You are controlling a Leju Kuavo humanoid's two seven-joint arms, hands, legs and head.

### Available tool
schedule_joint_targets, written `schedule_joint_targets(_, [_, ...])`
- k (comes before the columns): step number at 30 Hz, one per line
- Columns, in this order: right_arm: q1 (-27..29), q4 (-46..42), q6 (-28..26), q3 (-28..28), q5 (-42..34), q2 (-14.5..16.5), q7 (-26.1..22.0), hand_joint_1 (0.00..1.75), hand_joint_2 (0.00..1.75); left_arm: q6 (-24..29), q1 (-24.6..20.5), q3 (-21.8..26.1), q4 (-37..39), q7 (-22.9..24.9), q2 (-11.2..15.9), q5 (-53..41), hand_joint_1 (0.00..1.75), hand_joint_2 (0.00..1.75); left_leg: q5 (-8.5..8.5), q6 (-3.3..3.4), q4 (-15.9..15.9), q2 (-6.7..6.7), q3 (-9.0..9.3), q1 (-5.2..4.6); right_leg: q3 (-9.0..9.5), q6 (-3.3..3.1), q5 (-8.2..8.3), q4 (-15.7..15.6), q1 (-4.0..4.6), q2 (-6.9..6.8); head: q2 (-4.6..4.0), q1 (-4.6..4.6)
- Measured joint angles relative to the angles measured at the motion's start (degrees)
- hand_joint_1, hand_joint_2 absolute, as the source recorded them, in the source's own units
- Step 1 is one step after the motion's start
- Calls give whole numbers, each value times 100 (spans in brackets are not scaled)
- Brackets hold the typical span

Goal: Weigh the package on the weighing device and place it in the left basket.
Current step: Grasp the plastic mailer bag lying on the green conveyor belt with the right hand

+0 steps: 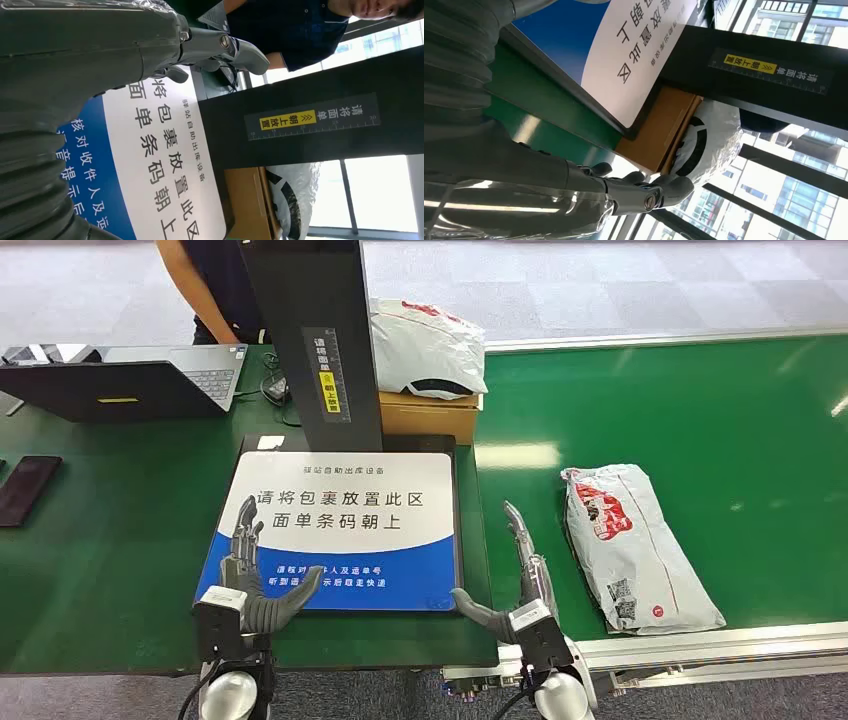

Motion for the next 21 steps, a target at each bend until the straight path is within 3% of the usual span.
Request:
schedule_joint_targets(9, [-2, -74, -284, -238, 63, -32, 117, 0, 175, -45, -131, 7, 13, -13, 0, 46, 0, 175, 0, 0, 0, 0, -1, 0, 1, 0, 0, 0, -2, 0, 0, 1])
schedule_joint_targets(16, [-105, -63, -1630, -907, 1777, -192, 1011, 0, 175, -89, -108, 79, 13, -74, 0, 148, 0, 175, 0, 1, 1, 0, -2, 0, 0, 1, 0, -1, -6, 0, 0, 1])
schedule_joint_targets(21, [-208, 74, -2020, -1374, 2823, -276, 1697, 0, 175, -169, -155, 102, 17, -70, -13, 139, 0, 175, 0, 1, 1, 0, -1, -1, 0, 1, 0, -1, -5, 0, 0, 1])
